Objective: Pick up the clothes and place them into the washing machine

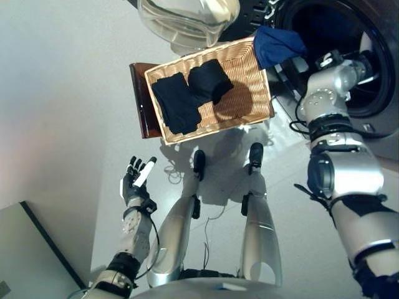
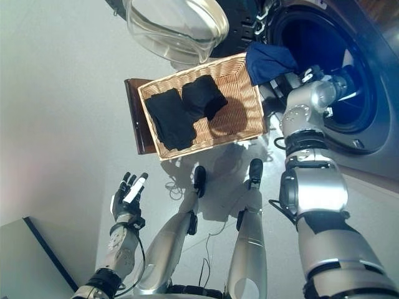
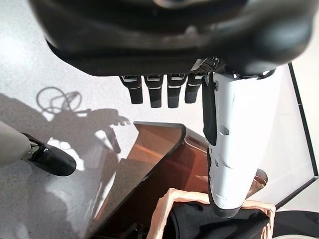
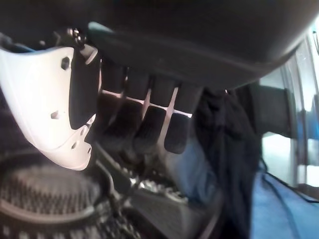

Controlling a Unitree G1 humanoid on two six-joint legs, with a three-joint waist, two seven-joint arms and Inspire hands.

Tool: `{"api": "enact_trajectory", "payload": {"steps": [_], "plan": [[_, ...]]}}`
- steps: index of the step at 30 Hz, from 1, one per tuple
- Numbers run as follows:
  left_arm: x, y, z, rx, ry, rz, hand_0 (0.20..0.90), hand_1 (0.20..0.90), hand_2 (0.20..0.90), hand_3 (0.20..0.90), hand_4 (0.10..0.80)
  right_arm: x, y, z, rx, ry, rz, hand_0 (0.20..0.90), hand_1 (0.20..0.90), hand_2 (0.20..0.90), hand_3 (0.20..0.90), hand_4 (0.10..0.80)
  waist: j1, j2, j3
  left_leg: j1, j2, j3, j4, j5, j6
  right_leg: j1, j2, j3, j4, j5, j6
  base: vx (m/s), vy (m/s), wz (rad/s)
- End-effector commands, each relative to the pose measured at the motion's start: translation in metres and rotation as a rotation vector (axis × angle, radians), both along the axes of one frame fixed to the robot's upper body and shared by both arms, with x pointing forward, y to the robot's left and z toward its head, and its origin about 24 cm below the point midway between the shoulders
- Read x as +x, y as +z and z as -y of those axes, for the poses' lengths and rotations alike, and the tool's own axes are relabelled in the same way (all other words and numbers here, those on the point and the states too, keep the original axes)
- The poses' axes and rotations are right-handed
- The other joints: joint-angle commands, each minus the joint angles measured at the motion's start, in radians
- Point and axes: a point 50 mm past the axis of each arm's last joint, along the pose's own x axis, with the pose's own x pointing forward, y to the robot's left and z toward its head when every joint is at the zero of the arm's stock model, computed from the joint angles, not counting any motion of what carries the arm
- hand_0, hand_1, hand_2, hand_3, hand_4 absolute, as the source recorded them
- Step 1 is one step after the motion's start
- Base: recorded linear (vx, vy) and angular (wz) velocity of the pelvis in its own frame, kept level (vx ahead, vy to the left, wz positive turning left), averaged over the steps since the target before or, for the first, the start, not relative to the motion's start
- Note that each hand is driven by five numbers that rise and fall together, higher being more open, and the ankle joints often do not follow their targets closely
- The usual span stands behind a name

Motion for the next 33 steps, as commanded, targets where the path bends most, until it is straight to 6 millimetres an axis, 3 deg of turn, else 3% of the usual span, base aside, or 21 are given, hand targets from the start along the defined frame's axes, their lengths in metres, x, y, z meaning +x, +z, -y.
{"api": "enact_trajectory", "payload": {"steps": [1, 5, 9, 14, 17, 21, 24, 33], "plan": [[-0.01, -0.001, -0.02, 0.05, 0.072, 0.008, 0.9, 0.9, 0.9, 0.9, 0.8, 0.0, 0.012, -0.01, -0.194, 0.025, 0.032, 0.9, 0.9, 0.9, 0.9, 0.8, 0.027, 0.04, -0.069, 0.009, 0.024, -0.017, -0.042, -0.04, -0.067, -0.004, 0.03, 0.013, 0.162, -0.204, 0.0, 0.0, 0.0, 0.0], [-0.009, -0.001, -0.02, 0.03, 0.088, 0.01, 0.9, 0.9, 0.9, 0.9, 0.8, 0.008, -0.01, -0.032, -0.197, 0.121, -0.017, 0.9, 0.9, 0.9, 0.9, 0.8, 0.021, 0.03, -0.061, 0.006, 0.026, -0.012, -0.041, -0.04, -0.067, -0.007, 0.032, 0.014, 0.16, -0.199, -0.002, 0.0, 0.0, 0.0], [-0.008, 0.0, -0.02, 0.029, 0.083, 0.017, 0.9, 0.9, 0.9, 0.9, 0.8, 0.013, -0.035, -0.041, -0.171, 0.179, -0.097, 0.9, 0.9, 0.9, 0.9, 0.8, 0.019, 0.028, -0.056, 0.003, 0.026, -0.012, -0.041, -0.04, -0.067, -0.009, 0.032, 0.012, 0.161, -0.198, -0.002, 0.0, 0.0, 0.0], [-0.008, 0.002, -0.023, 0.033, 0.09, 0.025, 0.9, 0.9, 0.9, 0.9, 0.8, 0.014, -0.051, -0.046, -0.139, 0.209, -0.138, 0.9, 0.9, 0.9, 0.9, 0.8, 0.025, 0.03, -0.053, 0.0, 0.025, -0.012, -0.041, -0.039, -0.067, -0.013, 0.032, 0.011, 0.163, -0.198, -0.002, 0.0, 0.0, 0.0], [-0.009, 0.001, -0.024, 0.035, 0.094, 0.023, 0.9, 0.9, 0.9, 0.9, 0.8, 0.014, -0.055, -0.05, -0.133, 0.23, -0.142, 0.9, 0.9, 0.9, 0.9, 0.8, 0.027, 0.03, -0.05, -0.001, 0.025, -0.011, -0.041, -0.039, -0.067, -0.014, 0.033, 0.011, 0.163, -0.197, -0.002, 0.0, 0.0, 0.0], [-0.008, 0.003, -0.025, 0.041, 0.089, 0.029, 0.9, 0.9, 0.9, 0.9, 0.8, 0.016, -0.057, -0.058, -0.278, 0.257, -0.204, 0.9, 0.9, 0.9, 0.9, 0.8, 0.027, 0.027, -0.048, -0.003, 0.024, -0.011, -0.04, -0.037, -0.067, -0.018, 0.034, 0.012, 0.166, -0.196, -0.002, 0.0, 0.0, 0.0], [-0.007, 0.005, -0.024, 0.041, 0.091, 0.042, 0.9, 0.9, 0.9, 0.9, 0.8, 0.016, -0.061, -0.062, -0.252, 0.277, -0.194, 0.9, 0.9, 0.9, 0.9, 0.8, 0.026, 0.022, -0.046, -0.005, 0.025, -0.011, -0.038, -0.037, -0.065, -0.022, 0.034, 0.01, 0.171, -0.198, -0.002, 0.0, 0.0, 0.0], [-0.008, 0.006, -0.026, 0.027, 0.083, 0.056, 0.9, 0.9, 0.9, 0.9, 0.8, 0.02, -0.047, -0.064, -0.267, 0.355, -0.142, 0.9, 0.9, 0.9, 0.9, 0.8, 0.034, 0.023, -0.04, -0.011, 0.028, -0.016, -0.036, -0.033, -0.068, -0.033, 0.035, 0.008, 0.183, -0.202, -0.003, 0.0, 0.0, 0.0]]}}
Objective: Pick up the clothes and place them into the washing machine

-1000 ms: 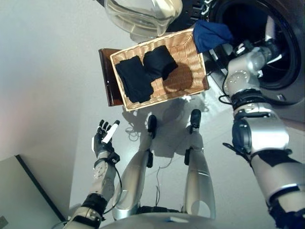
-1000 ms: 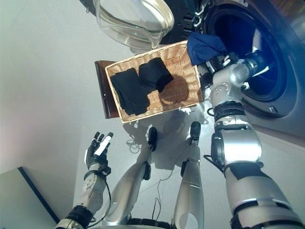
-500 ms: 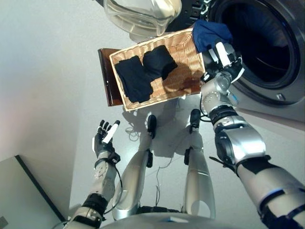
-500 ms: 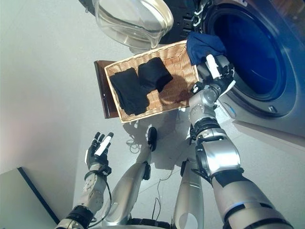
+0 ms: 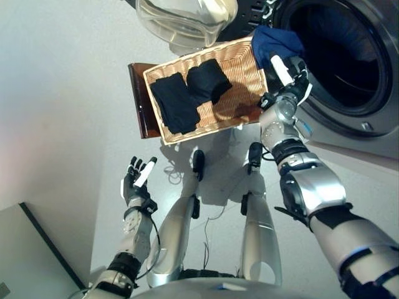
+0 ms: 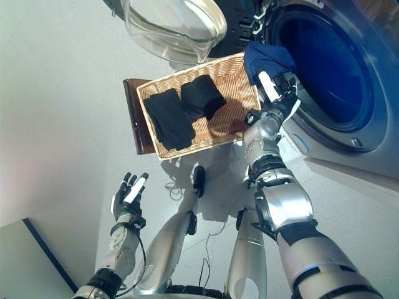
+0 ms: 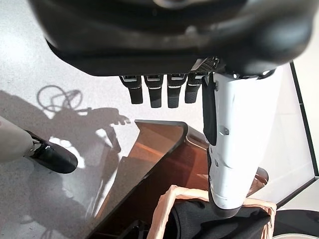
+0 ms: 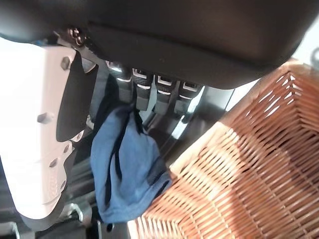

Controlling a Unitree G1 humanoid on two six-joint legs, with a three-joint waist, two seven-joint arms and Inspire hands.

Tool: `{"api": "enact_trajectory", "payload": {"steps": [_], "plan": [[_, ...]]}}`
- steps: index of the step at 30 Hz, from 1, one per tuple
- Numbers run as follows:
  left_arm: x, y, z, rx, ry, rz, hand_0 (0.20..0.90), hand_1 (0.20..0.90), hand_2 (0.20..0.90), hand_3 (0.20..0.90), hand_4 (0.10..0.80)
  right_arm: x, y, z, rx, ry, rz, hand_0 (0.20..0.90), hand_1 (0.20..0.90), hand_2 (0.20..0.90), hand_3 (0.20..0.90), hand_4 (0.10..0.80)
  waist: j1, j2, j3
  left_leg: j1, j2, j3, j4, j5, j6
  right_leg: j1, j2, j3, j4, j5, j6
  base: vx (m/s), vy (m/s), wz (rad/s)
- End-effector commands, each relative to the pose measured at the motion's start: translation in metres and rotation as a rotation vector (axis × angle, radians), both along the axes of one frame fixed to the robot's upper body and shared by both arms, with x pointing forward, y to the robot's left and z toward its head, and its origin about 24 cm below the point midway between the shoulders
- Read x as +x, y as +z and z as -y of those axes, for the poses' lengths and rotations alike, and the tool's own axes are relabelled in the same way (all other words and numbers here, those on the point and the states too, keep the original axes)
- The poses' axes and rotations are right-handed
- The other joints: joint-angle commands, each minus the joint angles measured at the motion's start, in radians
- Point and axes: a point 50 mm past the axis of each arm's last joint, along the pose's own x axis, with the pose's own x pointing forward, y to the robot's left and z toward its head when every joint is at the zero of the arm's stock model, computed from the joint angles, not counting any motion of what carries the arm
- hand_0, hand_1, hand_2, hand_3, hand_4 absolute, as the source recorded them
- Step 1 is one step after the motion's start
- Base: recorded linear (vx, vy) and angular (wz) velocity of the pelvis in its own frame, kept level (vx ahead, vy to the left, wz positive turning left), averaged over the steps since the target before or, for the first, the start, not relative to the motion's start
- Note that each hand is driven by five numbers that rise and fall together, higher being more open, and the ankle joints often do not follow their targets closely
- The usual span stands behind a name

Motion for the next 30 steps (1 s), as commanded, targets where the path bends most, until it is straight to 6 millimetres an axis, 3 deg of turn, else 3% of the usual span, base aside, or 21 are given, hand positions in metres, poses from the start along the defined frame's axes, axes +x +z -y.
{"api": "enact_trajectory", "payload": {"steps": [1, 14, 20, 28, 29, 30], "plan": [[-0.008, 0.007, -0.026, 0.033, 0.077, 0.056, 0.9, 0.9, 0.9, 0.9, 0.8, 0.005, 0.037, -0.003, -0.1, 0.05, 0.112, 0.9, 0.9, 0.9, 0.9, 0.8, 0.039, 0.024, -0.038, -0.005, 0.027, -0.014, -0.041, -0.03, -0.066, -0.03, 0.034, 0.007, 0.181, -0.202, -0.004, 0.0, 0.0, 0.0], [-0.009, 0.01, -0.02, 0.008, 0.012, 0.094, 0.9, 0.9, 0.9, 0.9, 0.8, 0.008, 0.094, 0.019, -0.124, 0.064, 0.206, 0.9, 0.9, 0.9, 0.9, 0.8, 0.072, 0.04, -0.021, -0.028, 0.028, -0.025, -0.041, -0.02, -0.07, -0.065, 0.033, -0.001, 0.208, -0.21, -0.003, 0.0, 0.0, 0.0], [-0.008, 0.013, -0.016, 0.003, -0.018, 0.112, 0.9, 0.9, 0.9, 0.9, 0.8, 0.004, 0.117, 0.039, -0.107, 0.032, 0.247, 0.9, 0.9, 0.9, 0.9, 0.8, 0.091, 0.058, -0.013, -0.042, 0.026, -0.032, -0.042, -0.013, -0.073, -0.084, 0.031, -0.003, 0.227, -0.219, -0.001, -0.001, -0.003, 0.03], [-0.006, 0.019, -0.008, 0.003, -0.076, 0.145, 0.9, 0.9, 0.9, 0.9, 0.8, -0.012, 0.148, 0.085, -0.133, -0.062, 0.275, 0.9, 0.9, 0.9, 0.9, 0.8, 0.126, 0.094, -0.002, -0.072, 0.02, -0.053, -0.049, -0.002, -0.079, -0.135, 0.023, -0.009, 0.275, -0.242, 0.004, 0.006, -0.005, 0.05], [-0.005, 0.019, -0.006, 0.002, -0.082, 0.148, 0.9, 0.9, 0.9, 0.9, 0.8, -0.014, 0.149, 0.089, -0.136, -0.073, 0.272, 0.856, 0.856, 0.856, 0.856, 0.769, 0.128, 0.096, -0.001, -0.07, 0.019, -0.055, -0.049, -0.006, -0.08, -0.136, 0.022, -0.01, 0.284, -0.253, 0.004, 0.019, -0.006, 0.1], [-0.005, 0.02, -0.005, 0.001, -0.085, 0.149, 0.9, 0.9, 0.9, 0.9, 0.8, -0.016, 0.151, 0.094, -0.142, -0.085, 0.271, 0.741, 0.741, 0.741, 0.741, 0.686, 0.13, 0.098, -0.002, -0.073, 0.019, -0.057, -0.049, -0.005, -0.08, -0.14, 0.02, -0.009, 0.288, -0.256, 0.005, 0.017, -0.003, 0.11]]}}
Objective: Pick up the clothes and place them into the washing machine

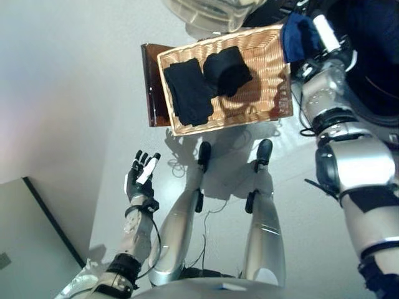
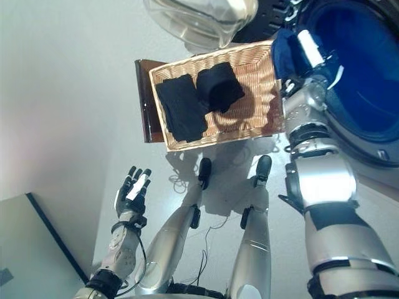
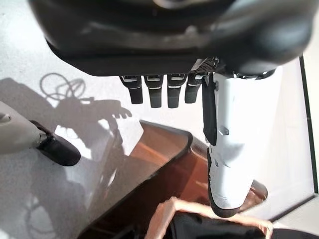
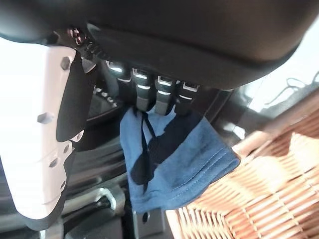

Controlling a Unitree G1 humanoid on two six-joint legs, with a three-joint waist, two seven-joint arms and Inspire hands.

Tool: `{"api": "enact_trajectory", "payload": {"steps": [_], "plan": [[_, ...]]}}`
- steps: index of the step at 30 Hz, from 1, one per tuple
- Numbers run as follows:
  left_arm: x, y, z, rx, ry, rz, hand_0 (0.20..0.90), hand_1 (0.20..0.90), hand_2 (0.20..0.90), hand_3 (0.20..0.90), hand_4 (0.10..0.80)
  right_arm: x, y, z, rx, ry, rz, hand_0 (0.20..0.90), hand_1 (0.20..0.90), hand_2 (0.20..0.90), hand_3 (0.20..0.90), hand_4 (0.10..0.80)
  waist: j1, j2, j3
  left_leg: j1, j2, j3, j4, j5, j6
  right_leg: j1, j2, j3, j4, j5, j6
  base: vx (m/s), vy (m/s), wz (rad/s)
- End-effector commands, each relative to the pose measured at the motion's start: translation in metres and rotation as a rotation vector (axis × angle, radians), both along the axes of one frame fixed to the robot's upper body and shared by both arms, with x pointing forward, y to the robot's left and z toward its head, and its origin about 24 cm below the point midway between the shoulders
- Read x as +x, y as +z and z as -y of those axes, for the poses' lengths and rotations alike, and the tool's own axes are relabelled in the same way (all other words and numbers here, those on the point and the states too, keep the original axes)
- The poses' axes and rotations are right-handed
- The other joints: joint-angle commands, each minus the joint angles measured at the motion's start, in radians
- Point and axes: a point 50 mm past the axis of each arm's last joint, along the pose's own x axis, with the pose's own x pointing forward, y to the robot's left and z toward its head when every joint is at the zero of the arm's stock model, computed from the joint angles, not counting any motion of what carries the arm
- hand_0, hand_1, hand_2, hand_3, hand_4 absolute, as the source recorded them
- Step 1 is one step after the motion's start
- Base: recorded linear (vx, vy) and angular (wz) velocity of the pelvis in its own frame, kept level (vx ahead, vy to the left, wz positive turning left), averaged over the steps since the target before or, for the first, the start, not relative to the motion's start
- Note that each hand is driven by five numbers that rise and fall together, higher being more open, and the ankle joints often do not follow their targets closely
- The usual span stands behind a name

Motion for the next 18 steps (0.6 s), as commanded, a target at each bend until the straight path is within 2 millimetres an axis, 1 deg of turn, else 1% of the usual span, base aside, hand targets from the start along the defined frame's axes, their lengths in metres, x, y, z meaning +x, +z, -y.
{"api": "enact_trajectory", "payload": {"steps": [1, 2, 3, 4, 5, 12, 18], "plan": [[-0.006, 0.009, -0.01, 0.052, -0.013, 0.062, 0.9, 0.9, 0.9, 0.9, 0.8, -0.015, 0.071, 0.021, -0.136, -0.054, 0.17, 0.472, 0.472, 0.472, 0.472, 0.494, 0.044, 0.087, -0.009, 0.015, 0.018, -0.018, -0.063, -0.008, -0.074, -0.051, 0.024, 0.019, 0.237, -0.229, 0.009, -0.016, -0.003, 0.08], [-0.006, 0.009, -0.01, 0.053, -0.017, 0.061, 0.9, 0.9, 0.9, 0.9, 0.8, -0.017, 0.072, 0.024, -0.149, -0.06, 0.162, 0.455, 0.455, 0.455, 0.455, 0.482, 0.046, 0.087, -0.01, 0.011, 0.018, -0.019, -0.064, -0.003, -0.073, -0.055, 0.025, 0.019, 0.236, -0.224, 0.009, 0.0, 0.0, 0.0], [-0.006, 0.01, -0.009, 0.053, -0.02, 0.063, 0.9, 0.9, 0.9, 0.9, 0.8, -0.018, 0.073, 0.027, -0.15, -0.064, 0.159, 0.398, 0.398, 0.398, 0.398, 0.441, 0.047, 0.089, -0.011, 0.01, 0.017, -0.02, -0.064, -0.002, -0.073, -0.058, 0.024, 0.019, 0.24, -0.226, 0.009, 0.0, 0.0, 0.0], [-0.006, 0.009, -0.009, 0.053, -0.021, 0.062, 0.9, 0.9, 0.9, 0.9, 0.8, -0.019, 0.073, 0.029, -0.157, -0.067, 0.154, 0.2, 0.2, 0.2, 0.2, 0.3, 0.048, 0.09, -0.013, 0.012, 0.015, -0.021, -0.063, -0.007, -0.072, -0.058, 0.021, 0.018, 0.245, -0.235, 0.009, -0.001, 0.011, 0.06], [-0.006, 0.01, -0.009, 0.052, -0.023, 0.063, 0.9, 0.9, 0.9, 0.9, 0.8, -0.019, 0.074, 0.031, -0.165, -0.071, 0.147, 0.2, 0.2, 0.2, 0.2, 0.3, 0.05, 0.091, -0.014, 0.007, 0.015, -0.021, -0.063, -0.001, -0.072, -0.062, 0.023, 0.019, 0.243, -0.227, 0.009, -0.005, 0.008, 0.07], [-0.006, 0.008, -0.011, 0.06, -0.019, 0.051, 0.9, 0.9, 0.9, 0.9, 0.8, -0.019, 0.072, 0.031, -0.177, -0.074, 0.129, 0.2, 0.2, 0.2, 0.2, 0.3, 0.051, 0.095, -0.021, 0.013, 0.01, -0.024, -0.063, -0.008, -0.07, -0.058, 0.022, 0.018, 0.246, -0.234, 0.008, -0.004, 0.002, 0.0], [-0.007, 0.008, -0.014, 0.063, -0.01, 0.051, 0.9, 0.9, 0.9, 0.9, 0.8, -0.018, 0.069, 0.029, -0.187, -0.081, 0.118, 0.2, 0.2, 0.2, 0.2, 0.3, 0.049, 0.098, -0.022, 0.016, 0.009, -0.023, -0.064, -0.004, -0.069, -0.057, 0.024, 0.019, 0.243, -0.227, 0.007, -0.006, 0.002, 0.0]]}}
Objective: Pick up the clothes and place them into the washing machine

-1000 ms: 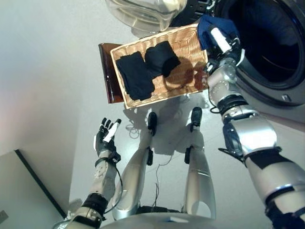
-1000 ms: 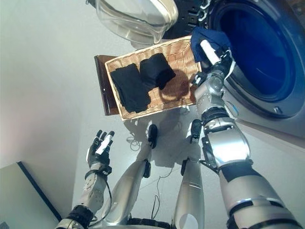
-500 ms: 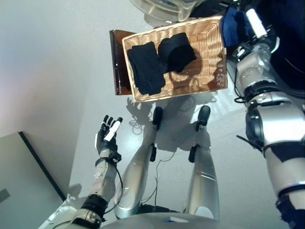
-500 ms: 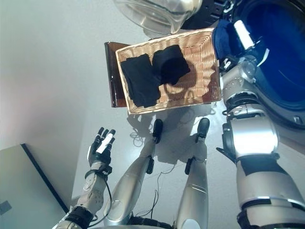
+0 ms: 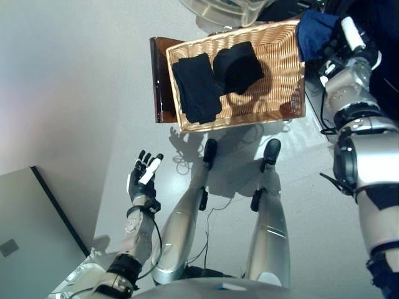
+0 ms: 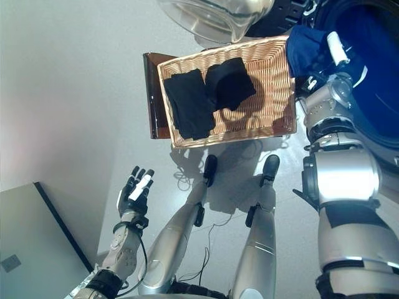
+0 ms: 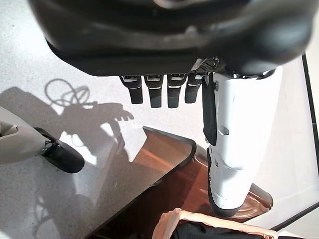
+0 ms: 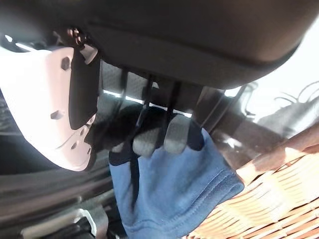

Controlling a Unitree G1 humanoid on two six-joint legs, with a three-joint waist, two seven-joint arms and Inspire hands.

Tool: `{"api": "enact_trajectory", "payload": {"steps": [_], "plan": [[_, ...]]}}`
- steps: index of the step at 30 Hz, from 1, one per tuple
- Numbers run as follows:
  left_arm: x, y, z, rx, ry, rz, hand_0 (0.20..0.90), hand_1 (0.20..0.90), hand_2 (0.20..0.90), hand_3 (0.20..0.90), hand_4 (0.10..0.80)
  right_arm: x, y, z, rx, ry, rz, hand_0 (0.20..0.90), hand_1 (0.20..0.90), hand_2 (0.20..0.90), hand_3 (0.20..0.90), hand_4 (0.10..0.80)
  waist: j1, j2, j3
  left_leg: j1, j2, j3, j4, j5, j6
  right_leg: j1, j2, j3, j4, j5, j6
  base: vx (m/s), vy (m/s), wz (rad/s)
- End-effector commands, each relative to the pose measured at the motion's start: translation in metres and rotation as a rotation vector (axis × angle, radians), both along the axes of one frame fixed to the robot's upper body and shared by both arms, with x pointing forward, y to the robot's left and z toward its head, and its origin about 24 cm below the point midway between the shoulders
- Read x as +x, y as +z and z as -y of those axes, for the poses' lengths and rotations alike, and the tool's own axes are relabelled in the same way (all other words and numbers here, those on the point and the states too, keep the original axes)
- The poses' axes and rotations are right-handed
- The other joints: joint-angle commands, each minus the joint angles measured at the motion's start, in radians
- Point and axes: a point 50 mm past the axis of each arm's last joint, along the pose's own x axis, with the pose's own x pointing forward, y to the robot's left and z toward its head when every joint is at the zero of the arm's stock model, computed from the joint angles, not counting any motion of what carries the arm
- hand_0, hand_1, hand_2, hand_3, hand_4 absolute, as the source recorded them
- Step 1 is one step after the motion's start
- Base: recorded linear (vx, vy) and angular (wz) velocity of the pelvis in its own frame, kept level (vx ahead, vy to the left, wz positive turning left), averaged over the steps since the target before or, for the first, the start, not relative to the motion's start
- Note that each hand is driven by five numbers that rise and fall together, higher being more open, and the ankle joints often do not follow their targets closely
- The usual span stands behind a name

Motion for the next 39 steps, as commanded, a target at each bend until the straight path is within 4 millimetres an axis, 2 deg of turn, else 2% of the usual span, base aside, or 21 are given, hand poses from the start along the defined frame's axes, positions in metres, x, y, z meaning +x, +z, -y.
{"api": "enact_trajectory", "payload": {"steps": [1, 15, 16, 18, 20, 25, 33, 37, 38, 39], "plan": [[-0.007, 0.008, -0.02, 0.062, 0.024, 0.053, 0.9, 0.9, 0.9, 0.9, 0.8, -0.009, 0.063, 0.003, -0.17, -0.029, 0.154, 0.2, 0.2, 0.2, 0.2, 0.3, 0.026, 0.078, -0.028, 0.015, 0.01, -0.012, -0.062, -0.007, -0.07, -0.027, 0.026, 0.024, 0.17, -0.193, 0.015, 0.0, 0.0, 0.0], [-0.01, 0.004, -0.02, 0.057, 0.022, 0.04, 0.9, 0.9, 0.9, 0.9, 0.8, -0.015, 0.059, 0.018, -0.134, -0.069, 0.169, 0.2, 0.2, 0.2, 0.2, 0.3, 0.019, 0.088, -0.04, 0.032, 0.006, -0.007, -0.059, -0.011, -0.066, -0.013, 0.023, 0.036, 0.166, -0.191, 0.017, 0.006, 0.004, -0.01], [-0.01, 0.004, -0.02, 0.056, 0.022, 0.038, 0.9, 0.9, 0.9, 0.9, 0.8, -0.017, 0.058, 0.021, -0.123, -0.076, 0.171, 0.2, 0.2, 0.2, 0.2, 0.3, 0.016, 0.088, -0.04, 0.037, 0.005, -0.007, -0.057, -0.018, -0.066, -0.007, 0.021, 0.035, 0.169, -0.201, 0.017, 0.0, 0.0, 0.0], [-0.011, 0.001, -0.019, 0.047, 0.023, 0.029, 0.9, 0.9, 0.9, 0.9, 0.8, -0.028, 0.054, 0.043, -0.049, -0.144, 0.203, 0.2, 0.2, 0.2, 0.2, 0.3, 0.009, 0.092, -0.048, 0.045, 0.004, -0.006, -0.058, -0.021, -0.066, 0.003, 0.019, 0.036, 0.163, -0.204, 0.018, 0.028, 0.004, 0.0], [-0.012, 0.001, -0.019, 0.045, 0.024, 0.028, 0.9, 0.9, 0.9, 0.9, 0.8, -0.031, 0.054, 0.048, -0.033, -0.16, 0.215, 0.2, 0.2, 0.2, 0.2, 0.3, 0.009, 0.093, -0.049, 0.043, 0.005, -0.005, -0.059, -0.017, -0.066, 0.002, 0.021, 0.037, 0.158, -0.197, 0.018, 0.0, 0.0, 0.0], [-0.014, -0.003, -0.017, 0.039, 0.017, 0.008, 0.9, 0.9, 0.9, 0.9, 0.8, -0.05, 0.052, 0.076, 0.078, -0.268, 0.291, 0.2, 0.2, 0.2, 0.2, 0.3, -0.002, 0.096, -0.054, 0.049, 0.003, 0.002, -0.059, -0.021, -0.064, 0.011, 0.019, 0.04, 0.15, -0.196, 0.021, 0.0, 0.0, 0.0], [-0.016, -0.007, -0.018, 0.052, 0.016, -0.016, 0.9, 0.9, 0.9, 0.9, 0.8, -0.063, 0.038, 0.095, 0.134, -0.364, 0.269, 0.2, 0.2, 0.2, 0.2, 0.3, -0.012, 0.09, -0.068, 0.056, 0.004, 0.009, -0.058, -0.027, -0.061, 0.024, 0.02, 0.045, 0.134, -0.189, 0.022, 0.01, 0.001, -0.03], [-0.016, -0.006, -0.02, 0.063, 0.021, -0.014, 0.9, 0.9, 0.9, 0.9, 0.8, -0.062, 0.036, 0.094, 0.046, -0.378, 0.189, 0.2, 0.2, 0.2, 0.2, 0.3, -0.014, 0.084, -0.071, 0.059, 0.005, 0.014, -0.057, -0.029, -0.062, 0.028, 0.021, 0.044, 0.126, -0.185, 0.021, 0.0, 0.0, 0.0], [-0.016, -0.005, -0.021, 0.069, 0.024, -0.014, 0.9, 0.9, 0.9, 0.9, 0.8, -0.062, 0.037, 0.094, -0.043, -0.397, 0.119, 0.359, 0.359, 0.359, 0.359, 0.414, -0.015, 0.082, -0.069, 0.061, 0.005, 0.015, -0.055, -0.03, -0.062, 0.03, 0.02, 0.044, 0.128, -0.186, 0.022, 0.0, 0.0, 0.0], [-0.016, -0.005, -0.021, 0.072, 0.024, -0.009, 0.9, 0.9, 0.9, 0.9, 0.8, -0.06, 0.04, 0.09, -0.126, -0.396, 0.077, 0.631, 0.631, 0.631, 0.631, 0.608, -0.015, 0.081, -0.067, 0.06, 0.005, 0.014, -0.054, -0.03, -0.062, 0.031, 0.02, 0.045, 0.126, -0.184, 0.022, 0.0, 0.0, 0.0]]}}
